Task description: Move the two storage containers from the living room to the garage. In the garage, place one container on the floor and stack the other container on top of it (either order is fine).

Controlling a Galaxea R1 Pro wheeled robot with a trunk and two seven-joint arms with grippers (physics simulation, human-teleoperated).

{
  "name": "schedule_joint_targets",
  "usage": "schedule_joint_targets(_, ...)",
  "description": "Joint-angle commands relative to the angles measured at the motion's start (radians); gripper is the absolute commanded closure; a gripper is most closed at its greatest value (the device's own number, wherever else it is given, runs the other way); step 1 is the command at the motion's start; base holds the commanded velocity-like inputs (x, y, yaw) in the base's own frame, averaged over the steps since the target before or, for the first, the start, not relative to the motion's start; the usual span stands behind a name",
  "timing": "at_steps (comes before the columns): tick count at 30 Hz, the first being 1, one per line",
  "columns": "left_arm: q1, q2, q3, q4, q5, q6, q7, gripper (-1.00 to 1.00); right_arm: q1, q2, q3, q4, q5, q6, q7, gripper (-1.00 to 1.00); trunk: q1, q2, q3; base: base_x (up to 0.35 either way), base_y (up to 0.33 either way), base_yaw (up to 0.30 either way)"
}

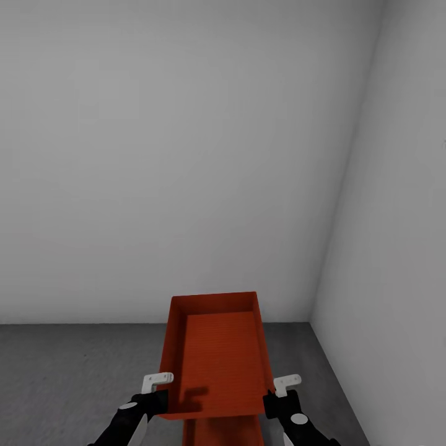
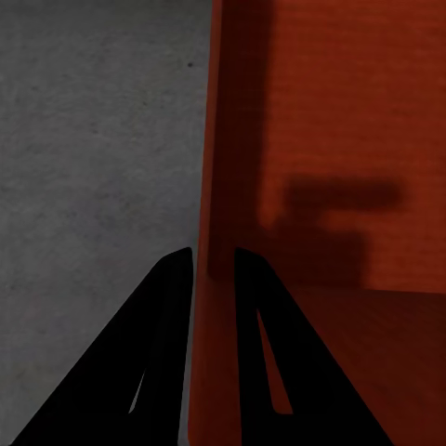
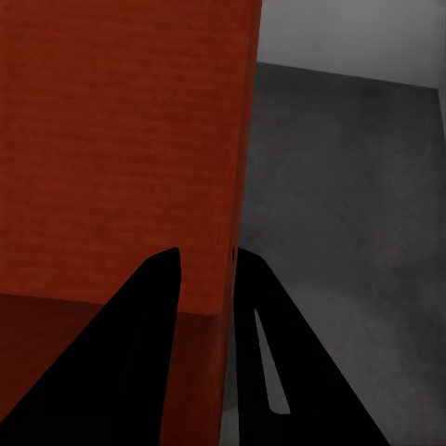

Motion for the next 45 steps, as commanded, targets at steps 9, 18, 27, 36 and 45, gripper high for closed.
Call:
schedule_joint_targets(9, -0.001, -0.001, 0.009, -0.004, -0.018, -0.075, 0.025, 1.0, 0.0, 0.027, 0.014, 0.003, -0.006, -0.002, 0.083, 1.0, 0.0, -0.001, -0.001, 0.119, 0.0, -0.002)
schedule_joint_targets(18, 0.0, -0.001, 0.009, -0.004, -0.018, -0.077, 0.025, 1.0, 0.0, 0.027, 0.014, 0.003, -0.006, -0.002, 0.083, 1.0, 0.0, -0.001, -0.001, 0.056, 0.0, 0.0)
schedule_joint_targets(27, 0.0, 0.0, 0.009, -0.004, -0.018, -0.078, 0.025, 1.0, 0.0, 0.027, 0.014, 0.003, -0.006, -0.003, 0.083, 1.0, 0.0, -0.001, -0.001, 0.001, 0.0, 0.0)
schedule_joint_targets(36, 0.0, 0.003, 0.009, -0.004, -0.018, -0.08, 0.025, 1.0, 0.0, 0.027, 0.013, 0.002, -0.006, -0.003, 0.083, 1.0, 0.0, -0.001, -0.001, 0.0, 0.0, 0.0)
schedule_joint_targets(45, -0.001, 0.004, 0.009, -0.004, -0.018, -0.082, 0.025, 1.0, 0.0, 0.027, 0.013, 0.001, -0.005, -0.003, 0.082, 1.0, 0.0, -0.001, -0.001, 0.0, 0.0, 0.0)
